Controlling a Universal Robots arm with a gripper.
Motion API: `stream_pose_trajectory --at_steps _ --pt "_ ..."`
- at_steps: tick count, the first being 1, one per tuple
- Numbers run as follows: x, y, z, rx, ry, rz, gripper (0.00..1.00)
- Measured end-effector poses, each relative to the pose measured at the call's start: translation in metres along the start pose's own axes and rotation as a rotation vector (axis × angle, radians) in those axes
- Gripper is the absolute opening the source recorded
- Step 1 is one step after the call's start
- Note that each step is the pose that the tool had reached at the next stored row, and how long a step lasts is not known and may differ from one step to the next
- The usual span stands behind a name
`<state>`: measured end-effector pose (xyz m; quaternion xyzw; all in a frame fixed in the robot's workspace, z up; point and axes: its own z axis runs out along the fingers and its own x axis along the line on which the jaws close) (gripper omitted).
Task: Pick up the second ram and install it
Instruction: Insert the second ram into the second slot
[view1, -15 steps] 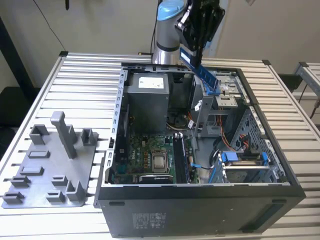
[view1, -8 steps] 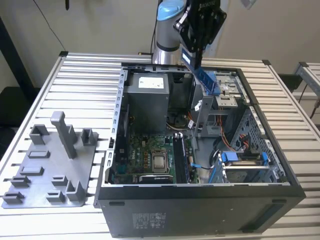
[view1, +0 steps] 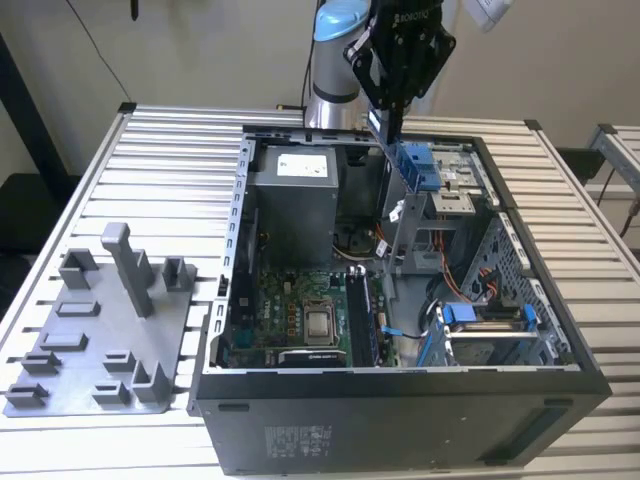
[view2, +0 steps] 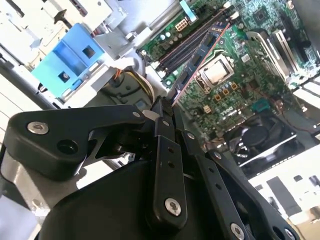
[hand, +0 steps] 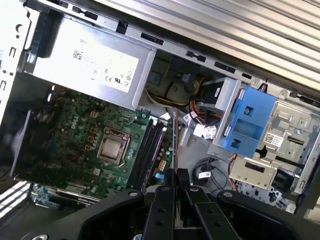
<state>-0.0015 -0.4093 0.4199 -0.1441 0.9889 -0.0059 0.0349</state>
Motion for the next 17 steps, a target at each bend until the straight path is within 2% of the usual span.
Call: stream_pose_trajectory --at_steps 4,8,11,12,17 --pt "0.0 0.0 0.0012 0.0006 0.0127 0.06 0.14" --pt "0.0001 0.0001 0.0024 -0.0008 0.0324 0.117 0.14" --pt "0.0001 0.0001 0.0034 -0.0025 0.0498 0.155 0.14" --pt "0.0002 0.0001 0.0041 -0.0025 0.0529 0.171 0.14" --pt "0.0008 0.0003 0.0121 0.0012 0.0543 0.261 0.14"
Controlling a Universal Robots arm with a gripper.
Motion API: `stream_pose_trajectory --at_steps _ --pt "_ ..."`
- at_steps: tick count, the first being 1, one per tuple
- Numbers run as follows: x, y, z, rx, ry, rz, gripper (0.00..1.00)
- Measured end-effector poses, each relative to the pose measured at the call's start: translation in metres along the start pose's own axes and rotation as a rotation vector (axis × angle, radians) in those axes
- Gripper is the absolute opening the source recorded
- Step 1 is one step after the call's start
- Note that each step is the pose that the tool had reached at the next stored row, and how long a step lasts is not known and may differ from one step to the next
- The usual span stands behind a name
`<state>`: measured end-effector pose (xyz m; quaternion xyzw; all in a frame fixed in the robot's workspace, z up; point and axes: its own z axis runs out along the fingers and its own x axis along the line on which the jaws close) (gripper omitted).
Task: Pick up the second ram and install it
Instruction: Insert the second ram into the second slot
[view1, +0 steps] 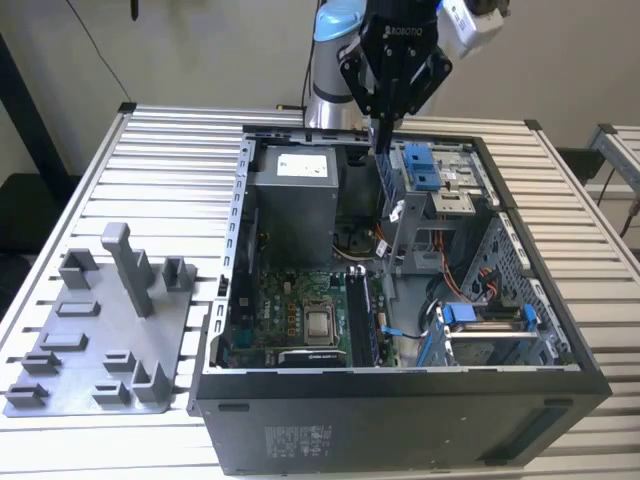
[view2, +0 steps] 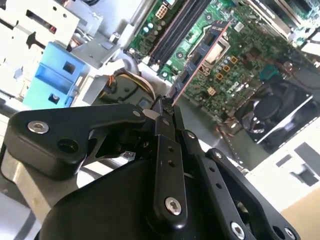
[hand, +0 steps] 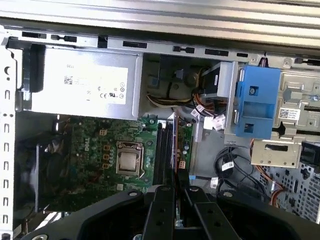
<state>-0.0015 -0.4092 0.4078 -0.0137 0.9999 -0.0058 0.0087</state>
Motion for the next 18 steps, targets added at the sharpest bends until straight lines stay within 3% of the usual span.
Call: stream_pose_trajectory --at_steps 6,11,18 --pt "0.0001 0.0001 0.0089 0.0016 0.0011 0.092 0.14" --pt "-0.002 0.0 0.0155 0.0012 0.003 0.071 0.14" --pt "-0.0017 -0.0074 0.0259 0.0011 0.0033 0.042 0.14"
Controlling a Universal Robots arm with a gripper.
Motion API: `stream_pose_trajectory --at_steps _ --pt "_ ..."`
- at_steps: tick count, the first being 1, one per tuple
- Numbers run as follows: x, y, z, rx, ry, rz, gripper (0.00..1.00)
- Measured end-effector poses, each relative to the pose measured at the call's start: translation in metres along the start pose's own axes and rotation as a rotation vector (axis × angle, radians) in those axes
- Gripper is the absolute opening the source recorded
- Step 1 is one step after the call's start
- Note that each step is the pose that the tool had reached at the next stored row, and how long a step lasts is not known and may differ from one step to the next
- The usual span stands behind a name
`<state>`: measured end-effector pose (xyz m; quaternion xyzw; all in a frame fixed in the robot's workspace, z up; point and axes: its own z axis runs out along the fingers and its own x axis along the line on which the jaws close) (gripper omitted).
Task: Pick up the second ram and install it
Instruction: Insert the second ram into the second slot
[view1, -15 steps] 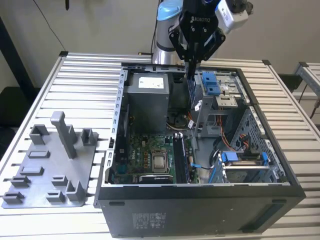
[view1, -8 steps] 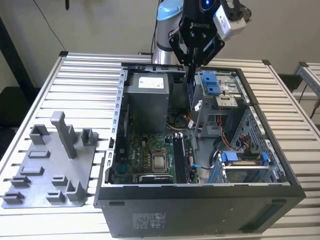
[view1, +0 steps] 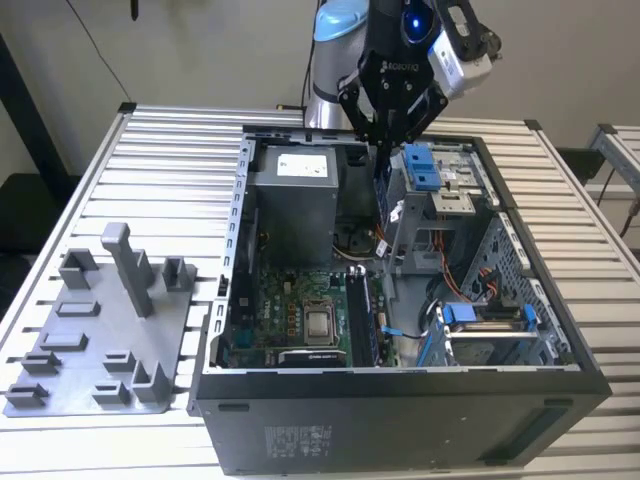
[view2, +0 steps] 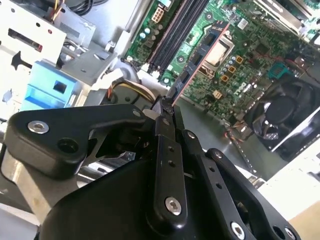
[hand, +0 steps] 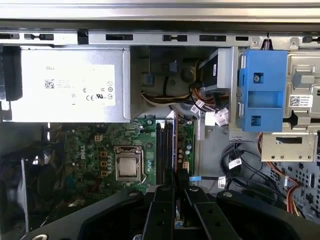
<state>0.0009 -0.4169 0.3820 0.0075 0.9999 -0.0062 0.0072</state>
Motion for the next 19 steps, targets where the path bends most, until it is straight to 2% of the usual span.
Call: stream_pose_trajectory --at_steps 8,19 --pt "-0.0002 -0.0218 0.0108 -0.0001 -0.0001 -0.001 0.14" --pt "0.0014 -0.0266 0.0305 0.0 -0.0001 0.001 0.14"
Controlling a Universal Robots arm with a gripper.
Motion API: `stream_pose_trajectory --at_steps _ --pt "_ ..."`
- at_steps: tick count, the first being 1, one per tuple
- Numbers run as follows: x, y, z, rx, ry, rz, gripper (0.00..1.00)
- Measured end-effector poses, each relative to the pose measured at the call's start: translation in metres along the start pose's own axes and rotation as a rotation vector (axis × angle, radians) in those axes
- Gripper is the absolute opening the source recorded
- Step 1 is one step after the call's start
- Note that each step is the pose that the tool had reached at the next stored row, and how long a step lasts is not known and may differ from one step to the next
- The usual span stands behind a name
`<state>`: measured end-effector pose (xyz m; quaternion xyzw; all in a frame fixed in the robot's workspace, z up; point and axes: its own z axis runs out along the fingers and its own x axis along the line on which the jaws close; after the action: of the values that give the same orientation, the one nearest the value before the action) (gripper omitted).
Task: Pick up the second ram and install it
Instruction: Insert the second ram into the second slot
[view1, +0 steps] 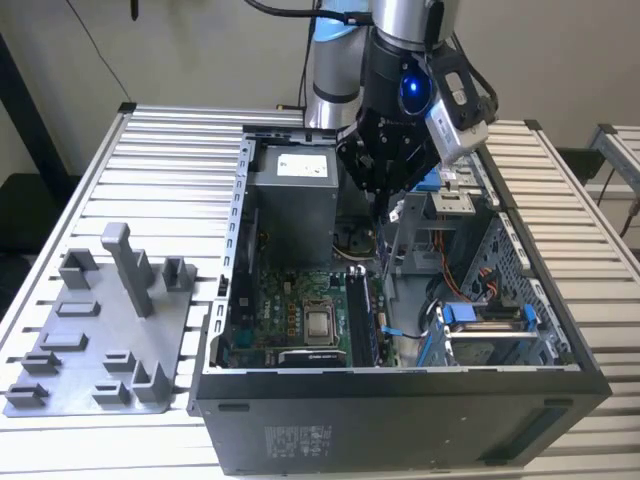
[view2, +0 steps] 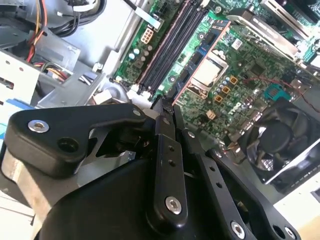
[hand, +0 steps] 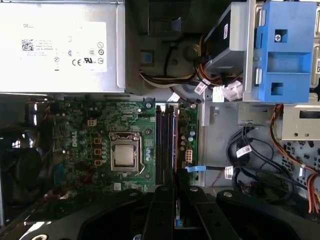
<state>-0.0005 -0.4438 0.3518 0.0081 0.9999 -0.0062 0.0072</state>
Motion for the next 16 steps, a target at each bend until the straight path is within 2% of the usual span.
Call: stream_pose_trajectory --at_steps 11,16 --pt "0.0052 -0.0006 0.02 0.0001 0.0 0.002 0.14" --pt "0.0054 -0.0041 0.029 0.0001 0.0 0.002 0.14"
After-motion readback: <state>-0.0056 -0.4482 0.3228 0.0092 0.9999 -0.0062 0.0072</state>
